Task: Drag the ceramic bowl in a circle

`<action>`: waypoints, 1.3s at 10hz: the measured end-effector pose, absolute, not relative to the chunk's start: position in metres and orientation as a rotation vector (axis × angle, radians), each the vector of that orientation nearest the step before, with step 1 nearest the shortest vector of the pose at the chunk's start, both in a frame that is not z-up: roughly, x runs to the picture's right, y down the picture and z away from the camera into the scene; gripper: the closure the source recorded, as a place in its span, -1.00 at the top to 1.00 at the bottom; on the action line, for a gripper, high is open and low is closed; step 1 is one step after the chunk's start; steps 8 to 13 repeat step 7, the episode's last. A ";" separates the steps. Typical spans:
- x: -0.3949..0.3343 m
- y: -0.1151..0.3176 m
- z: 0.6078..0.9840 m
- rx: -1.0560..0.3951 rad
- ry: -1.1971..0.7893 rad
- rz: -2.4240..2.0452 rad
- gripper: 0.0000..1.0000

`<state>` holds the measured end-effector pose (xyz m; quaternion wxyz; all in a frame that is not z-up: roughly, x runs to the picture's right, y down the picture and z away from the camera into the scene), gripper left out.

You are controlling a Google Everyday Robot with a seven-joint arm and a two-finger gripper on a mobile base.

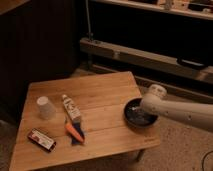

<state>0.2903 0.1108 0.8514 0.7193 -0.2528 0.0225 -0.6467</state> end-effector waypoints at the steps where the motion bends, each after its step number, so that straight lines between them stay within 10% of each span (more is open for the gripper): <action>1: 0.273 0.100 0.859 -0.544 0.042 -1.443 -1.00; 7: 0.127 0.114 0.830 -0.406 -0.071 -1.616 -1.00; 13: 0.127 0.114 0.830 -0.406 -0.071 -1.616 -1.00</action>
